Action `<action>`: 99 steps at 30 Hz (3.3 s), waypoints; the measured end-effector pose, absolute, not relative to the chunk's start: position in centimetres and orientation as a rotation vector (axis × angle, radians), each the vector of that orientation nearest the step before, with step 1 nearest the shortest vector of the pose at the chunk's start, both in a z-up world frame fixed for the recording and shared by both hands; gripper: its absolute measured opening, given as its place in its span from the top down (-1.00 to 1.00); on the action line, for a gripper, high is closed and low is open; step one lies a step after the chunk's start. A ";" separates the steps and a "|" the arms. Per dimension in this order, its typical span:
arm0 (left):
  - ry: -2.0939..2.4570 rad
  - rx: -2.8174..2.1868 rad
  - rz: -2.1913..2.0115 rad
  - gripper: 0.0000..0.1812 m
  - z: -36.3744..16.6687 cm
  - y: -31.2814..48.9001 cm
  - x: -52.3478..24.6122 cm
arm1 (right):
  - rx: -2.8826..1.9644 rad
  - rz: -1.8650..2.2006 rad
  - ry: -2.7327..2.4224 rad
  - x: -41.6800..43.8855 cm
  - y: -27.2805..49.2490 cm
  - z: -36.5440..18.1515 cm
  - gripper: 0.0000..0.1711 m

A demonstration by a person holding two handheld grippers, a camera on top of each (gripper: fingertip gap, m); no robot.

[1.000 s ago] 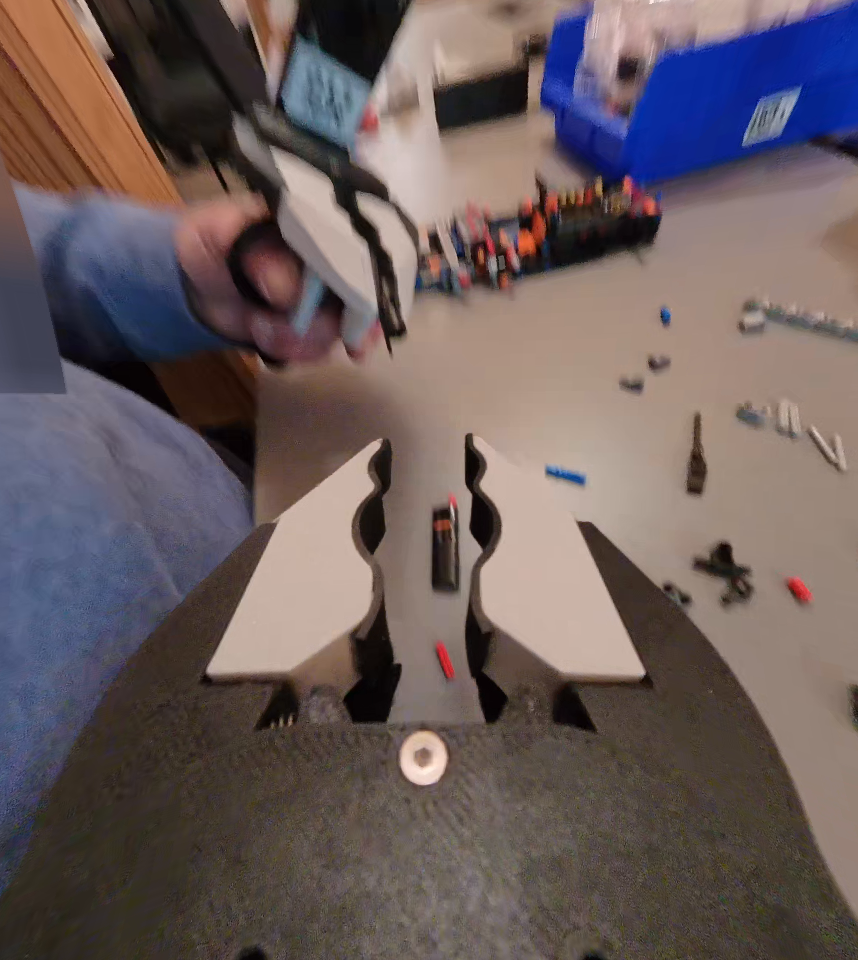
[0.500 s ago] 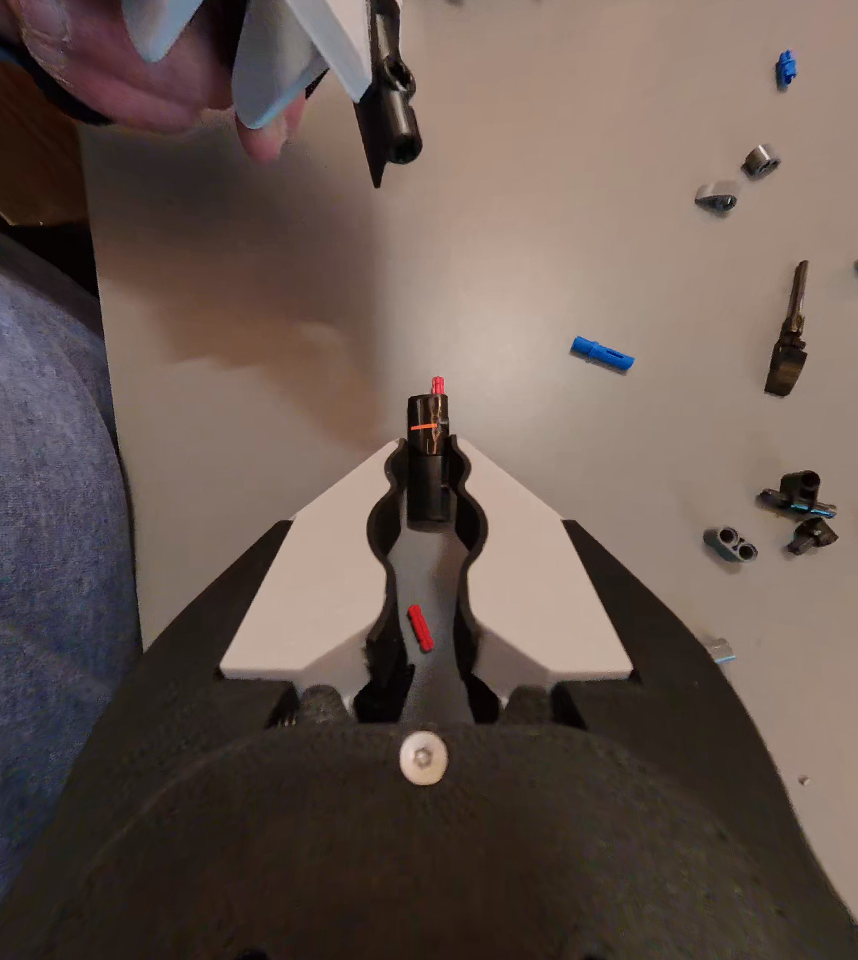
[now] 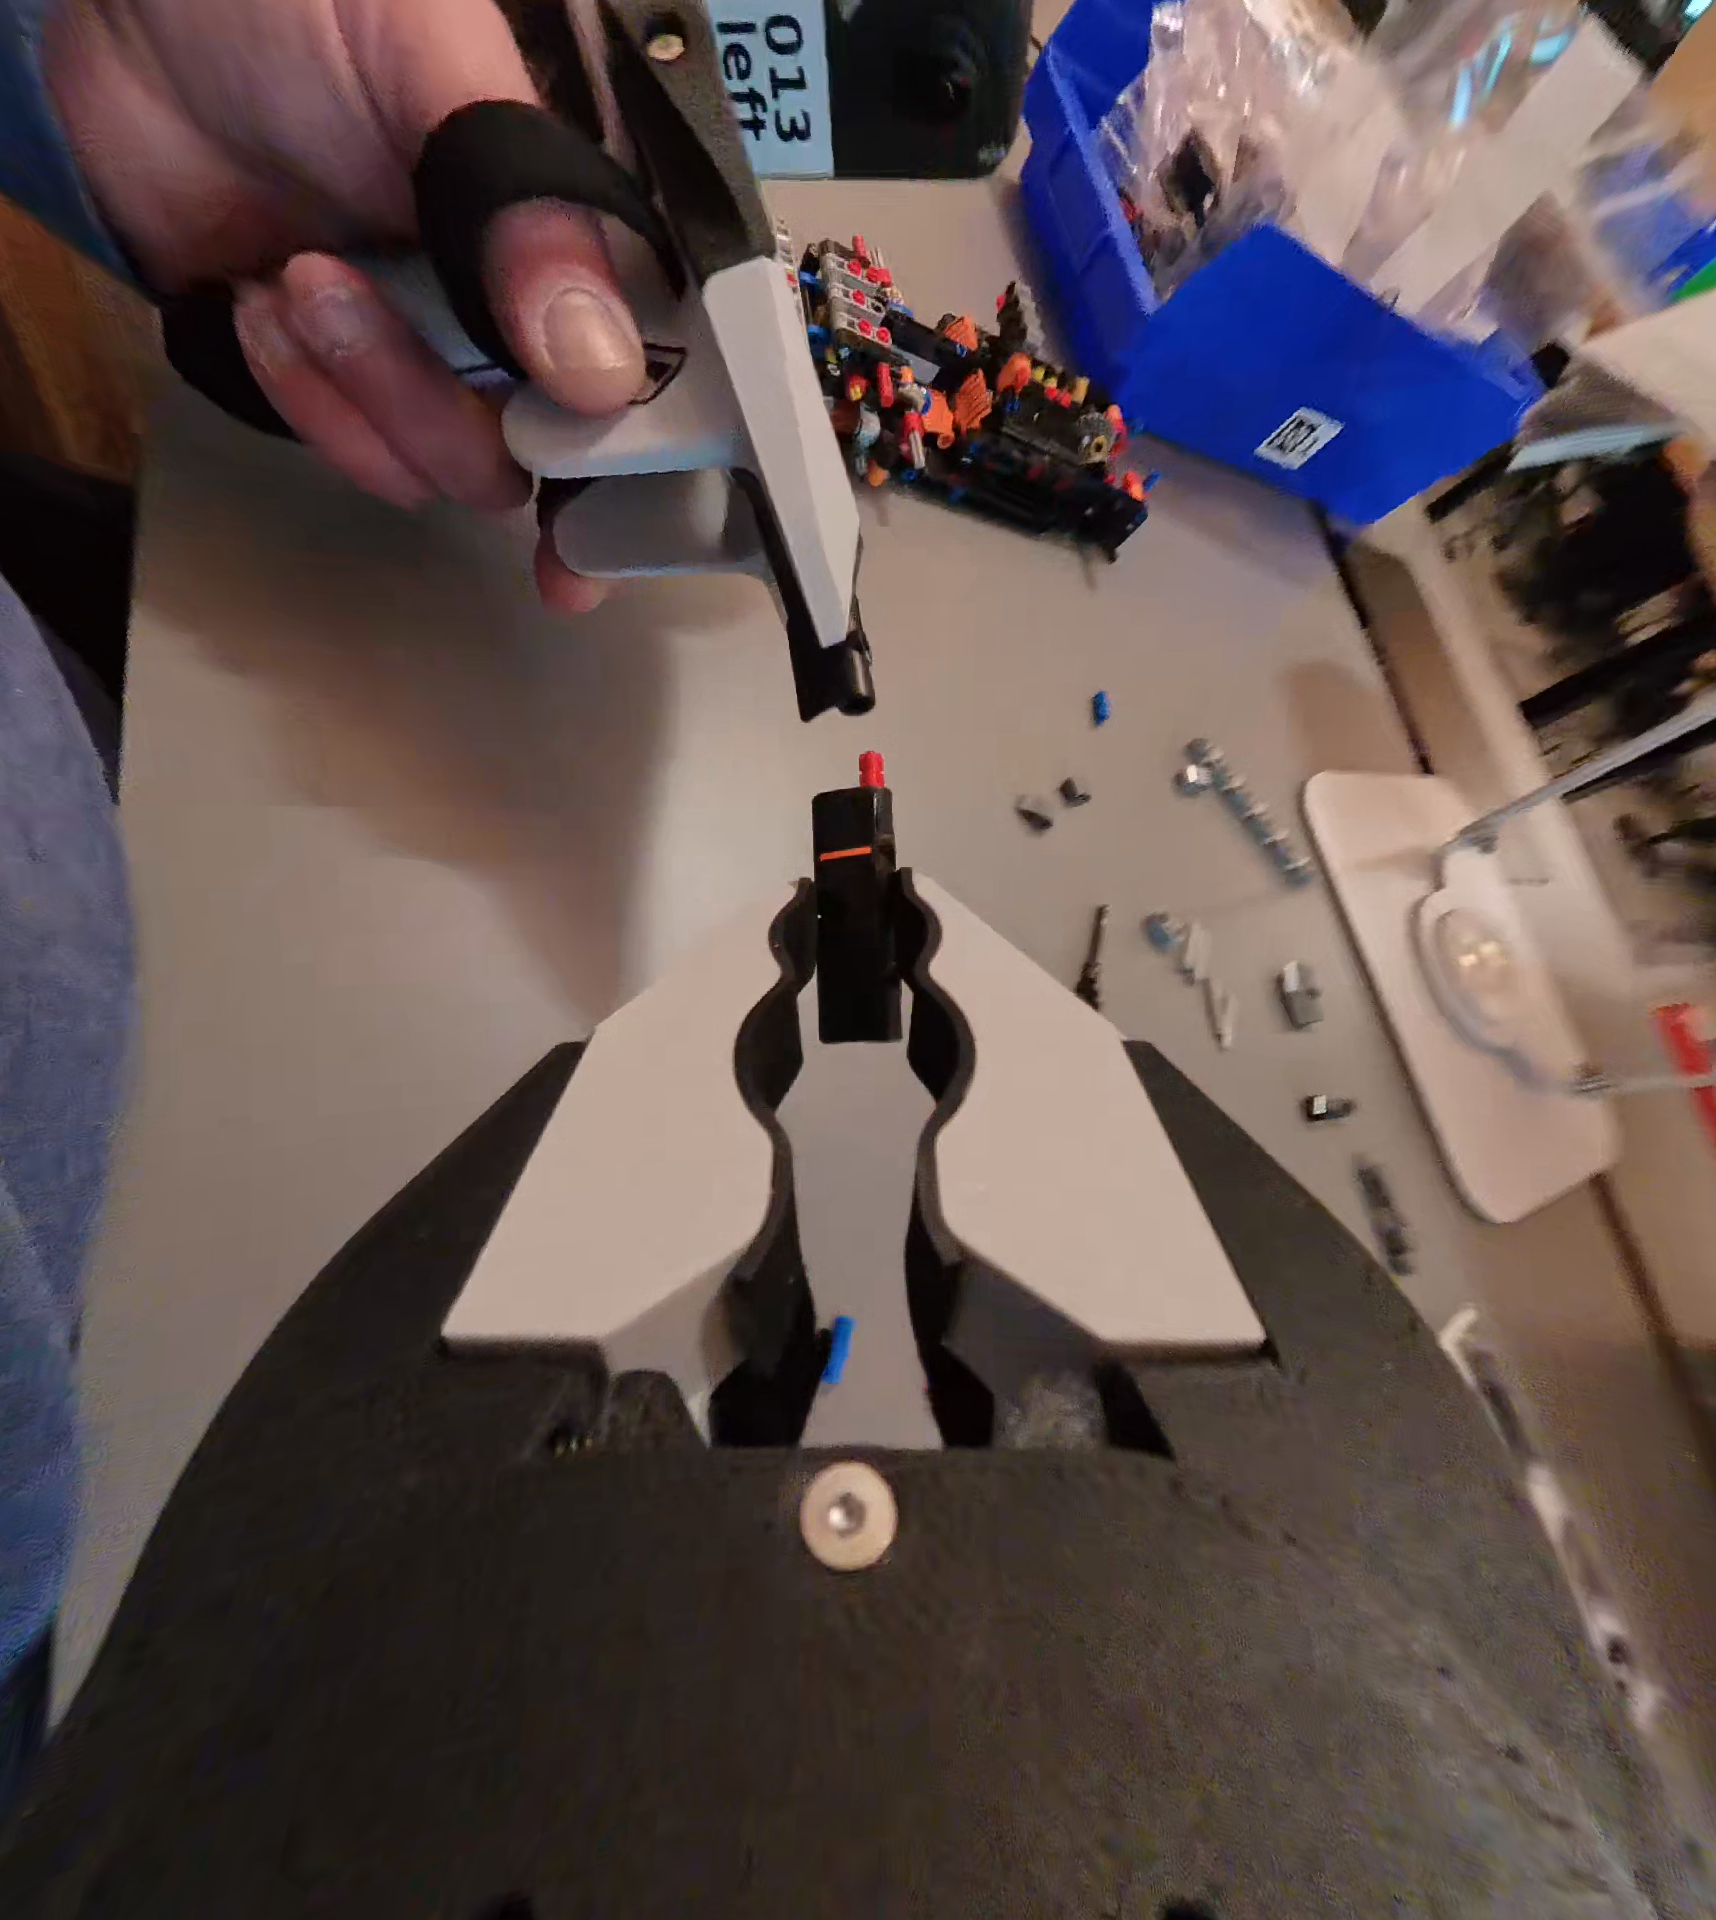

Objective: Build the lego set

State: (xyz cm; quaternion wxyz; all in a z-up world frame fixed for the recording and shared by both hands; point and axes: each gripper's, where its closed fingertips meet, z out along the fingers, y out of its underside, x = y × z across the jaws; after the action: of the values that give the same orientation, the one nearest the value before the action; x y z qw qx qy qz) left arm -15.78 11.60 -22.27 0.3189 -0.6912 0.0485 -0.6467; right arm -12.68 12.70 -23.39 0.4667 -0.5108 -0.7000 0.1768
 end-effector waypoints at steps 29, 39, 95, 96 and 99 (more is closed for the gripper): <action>0.139 -1.870 -1.609 0.95 -22.1 11.9 -14.8 | -1.080 0.206 -1.777 -12.6 12.8 -22.8 0.86; 0.185 -1.915 -1.538 0.95 -22.2 11.7 -14.7 | -1.062 0.219 -1.749 -12.7 12.7 -22.9 0.87; 0.396 -1.932 -1.426 0.96 -20.9 11.8 -13.6 | -1.282 0.616 -1.697 -10.6 13.3 -21.8 0.64; 0.408 -1.926 -1.433 0.96 -20.7 11.8 -13.6 | -1.328 0.701 -1.705 -10.2 13.1 -21.9 0.67; 0.446 -1.877 -1.431 0.96 -19.9 11.7 -13.5 | -1.410 0.929 -1.623 -9.9 12.7 -21.4 0.75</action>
State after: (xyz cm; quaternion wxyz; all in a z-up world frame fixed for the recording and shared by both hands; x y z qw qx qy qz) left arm -13.52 11.75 -19.85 0.3613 -0.7285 0.1730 -0.5556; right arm -9.88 12.69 -21.40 0.3892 -0.5545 -0.6385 0.3652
